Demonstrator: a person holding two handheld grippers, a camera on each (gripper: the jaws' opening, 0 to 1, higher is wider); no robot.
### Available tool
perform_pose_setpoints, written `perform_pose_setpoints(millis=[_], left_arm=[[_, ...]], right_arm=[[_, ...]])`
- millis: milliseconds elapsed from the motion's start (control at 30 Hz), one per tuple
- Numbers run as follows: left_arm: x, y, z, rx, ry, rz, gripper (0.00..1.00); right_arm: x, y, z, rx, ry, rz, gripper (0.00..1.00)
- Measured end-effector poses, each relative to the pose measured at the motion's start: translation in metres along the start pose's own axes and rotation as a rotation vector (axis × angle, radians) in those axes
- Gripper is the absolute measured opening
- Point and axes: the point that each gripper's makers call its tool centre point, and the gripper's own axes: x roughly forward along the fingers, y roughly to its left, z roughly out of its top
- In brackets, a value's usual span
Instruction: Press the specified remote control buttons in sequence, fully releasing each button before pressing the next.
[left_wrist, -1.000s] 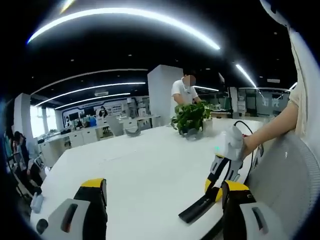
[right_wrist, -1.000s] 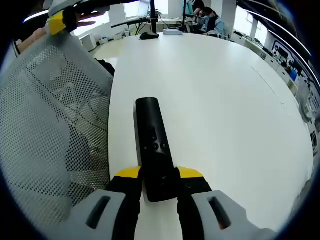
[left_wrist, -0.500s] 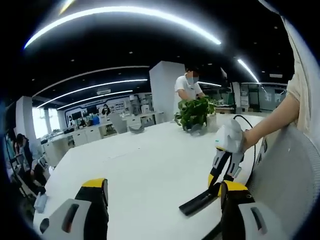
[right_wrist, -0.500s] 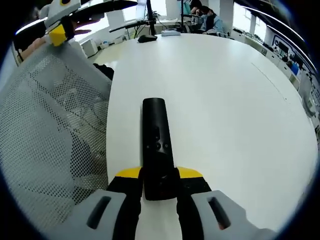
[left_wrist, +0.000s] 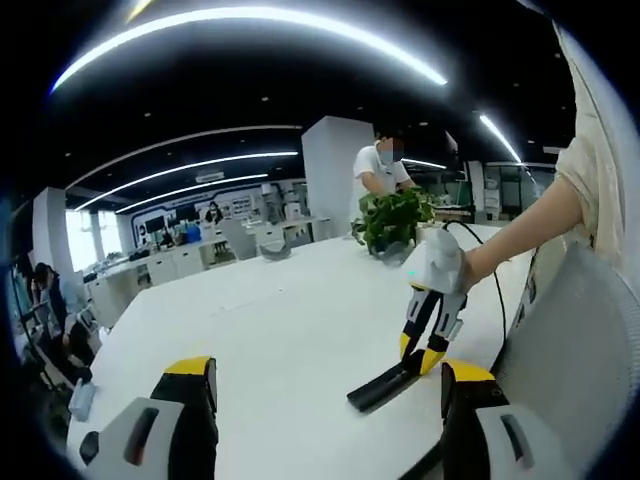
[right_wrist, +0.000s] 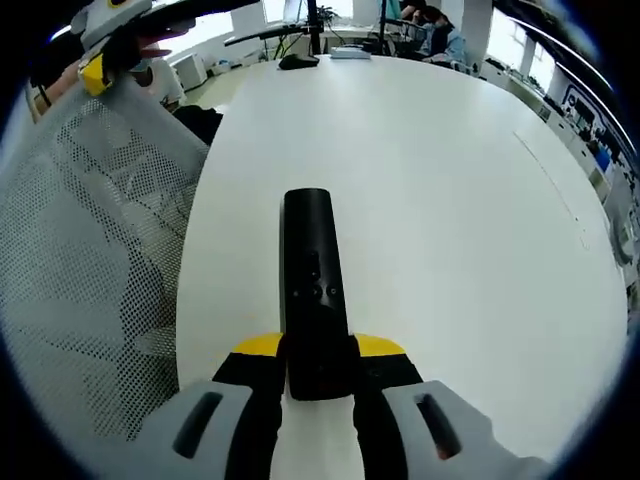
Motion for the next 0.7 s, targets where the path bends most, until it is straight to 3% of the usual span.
perform_pose_setpoints(millis=[700], left_arm=[[-0.001,0.008,-0.011,-0.02,0.036,0.029,0.94]], right_arm=[[0.001,-0.085,0.007,-0.022,0.04,-0.011,0.25]])
